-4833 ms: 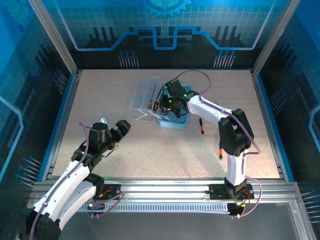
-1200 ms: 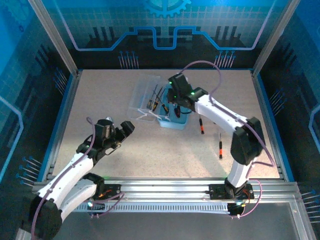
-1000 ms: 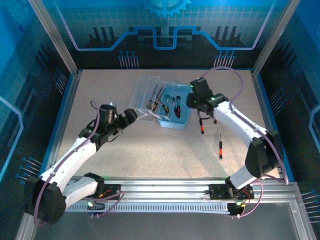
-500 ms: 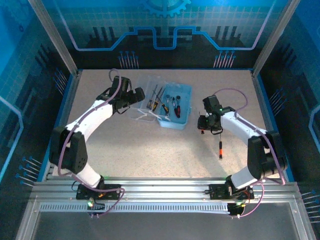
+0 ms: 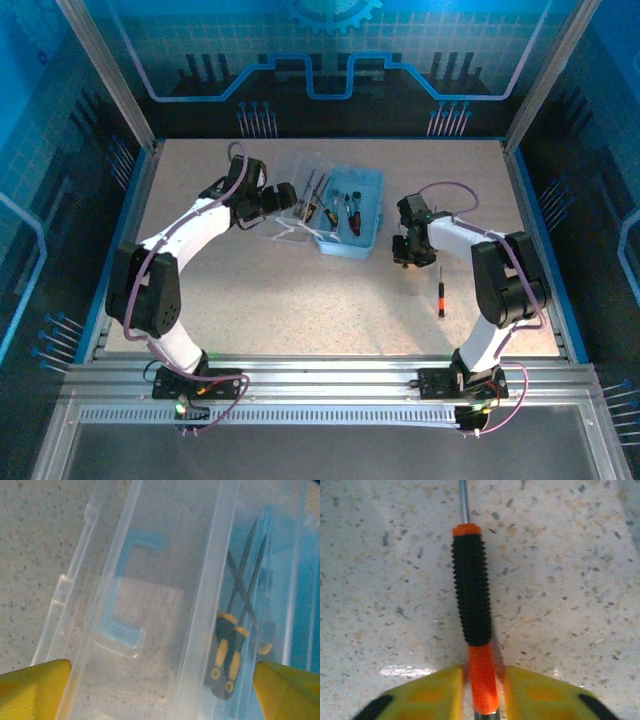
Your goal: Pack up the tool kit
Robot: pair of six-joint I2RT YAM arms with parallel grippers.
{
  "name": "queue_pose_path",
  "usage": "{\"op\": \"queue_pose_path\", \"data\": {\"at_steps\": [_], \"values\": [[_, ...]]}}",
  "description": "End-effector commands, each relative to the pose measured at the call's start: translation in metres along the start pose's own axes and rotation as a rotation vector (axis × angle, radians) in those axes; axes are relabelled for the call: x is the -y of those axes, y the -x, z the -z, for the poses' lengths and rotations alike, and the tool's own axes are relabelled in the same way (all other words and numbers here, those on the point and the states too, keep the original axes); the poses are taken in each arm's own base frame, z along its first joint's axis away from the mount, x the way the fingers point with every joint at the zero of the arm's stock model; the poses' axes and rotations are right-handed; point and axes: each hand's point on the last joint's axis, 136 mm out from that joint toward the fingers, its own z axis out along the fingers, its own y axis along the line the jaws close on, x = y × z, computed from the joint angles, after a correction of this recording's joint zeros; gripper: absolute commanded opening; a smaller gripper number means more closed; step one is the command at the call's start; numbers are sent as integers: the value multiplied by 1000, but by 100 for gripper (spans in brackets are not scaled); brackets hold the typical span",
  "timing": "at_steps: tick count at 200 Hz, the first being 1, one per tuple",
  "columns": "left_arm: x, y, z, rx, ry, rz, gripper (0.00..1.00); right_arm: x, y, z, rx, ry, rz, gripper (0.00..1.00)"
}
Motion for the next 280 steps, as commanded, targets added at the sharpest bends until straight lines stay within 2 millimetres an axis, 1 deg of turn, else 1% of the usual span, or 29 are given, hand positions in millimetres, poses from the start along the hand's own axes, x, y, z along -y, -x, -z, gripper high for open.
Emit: {"op": "queue_pose_path", "data": {"at_steps": [1, 29, 87, 117, 143, 158, 172, 187, 203, 205, 207, 221, 227, 248, 267, 280], "values": [[14, -12, 10, -31, -89, 20, 93, 0, 8, -4, 19, 2, -10, 18], [17, -24, 15, -46, -108, 18, 93, 1, 13, 6, 63, 5, -25, 10], [26, -48, 30, -49, -137, 11, 92, -5, 30, 44, 171, 49, -51, 6], [23, -67, 30, -60, -126, 15, 92, -9, 38, 69, 220, 80, -58, 6], [26, -81, 32, -69, -144, 23, 91, -23, 47, 96, 274, 131, -53, 6], [28, -86, 35, -65, -147, 20, 91, -40, 51, 111, 296, 180, -41, 6], [29, -87, 40, -59, -154, 26, 91, -63, 55, 124, 318, 222, -14, 6], [23, -85, 50, -26, -136, 26, 93, -95, 57, 138, 338, 270, 29, 6], [9, -83, 63, 23, -80, 36, 95, -132, 61, 149, 349, 337, 67, 5], [7, -81, 66, 35, -76, 39, 96, -140, 61, 151, 349, 351, 74, 5], [4, -83, 66, 36, -63, 42, 96, -142, 61, 151, 349, 355, 75, 5], [-10, -84, 78, 76, -21, 63, 98, -176, 63, 157, 354, 414, 102, 5], [-17, -85, 82, 92, -5, 75, 98, -186, 64, 158, 355, 432, 105, 5], [-41, -98, 91, 128, 44, 122, 99, -229, 68, 161, 334, 559, 69, 5], [-58, -109, 100, 158, 67, 167, 99, -257, 77, 158, 334, 624, 19, 5], [-66, -116, 105, 177, 64, 186, 99, -269, 85, 155, 341, 638, -9, 5]]}}
